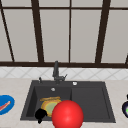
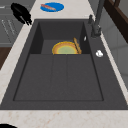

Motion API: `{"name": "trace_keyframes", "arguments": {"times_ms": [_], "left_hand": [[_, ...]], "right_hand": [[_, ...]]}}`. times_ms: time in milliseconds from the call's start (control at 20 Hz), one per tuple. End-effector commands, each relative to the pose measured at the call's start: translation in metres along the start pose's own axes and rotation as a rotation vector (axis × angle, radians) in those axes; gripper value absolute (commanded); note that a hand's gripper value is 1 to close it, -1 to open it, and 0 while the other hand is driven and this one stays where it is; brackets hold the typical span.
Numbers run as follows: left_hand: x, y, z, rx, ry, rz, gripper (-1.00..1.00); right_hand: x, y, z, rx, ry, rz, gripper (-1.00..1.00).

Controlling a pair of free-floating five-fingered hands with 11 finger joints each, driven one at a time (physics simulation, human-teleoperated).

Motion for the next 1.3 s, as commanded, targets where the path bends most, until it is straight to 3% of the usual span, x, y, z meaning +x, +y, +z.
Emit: {"name": "trace_keyframes", "arguments": {"times_ms": [0, 100, 300, 500, 850, 1200, 1250], "left_hand": [[0.0, 0.0, 0.0, 0.0, 0.0, 0.0, 0.0], [0.0, 0.0, 0.0, 0.0, 0.0, 0.0, 0.0], [0.0, 0.0, 0.0, 0.0, 0.0, 0.0, 0.0], [0.0, 0.0, 0.0, 0.0, 0.0, 0.0, 0.0], [0.0, 0.0, 0.0, 0.0, 0.0, 0.0, 0.0], [0.0, 0.0, 0.0, 0.0, 0.0, 0.0, 0.0], [0.0, 0.0, 0.0, 0.0, 0.0, 0.0, 0.0]], "right_hand": [[0.024, -0.004, -0.011, 0.015, 0.038, -0.014, -1.0], [0.037, -0.002, -0.014, 0.021, 0.046, 0.012, -1.0], [0.045, 0.007, 0.008, 0.011, 0.053, 0.138, -1.0], [0.059, 0.016, 0.031, -0.029, 0.036, 0.168, -1.0], [0.085, 0.019, 0.062, -0.096, 0.073, 0.172, -1.0], [0.1, 0.0, 0.079, -0.076, 0.01, 0.106, -1.0], [0.103, -0.001, 0.078, -0.055, -0.024, 0.116, -1.0]]}}
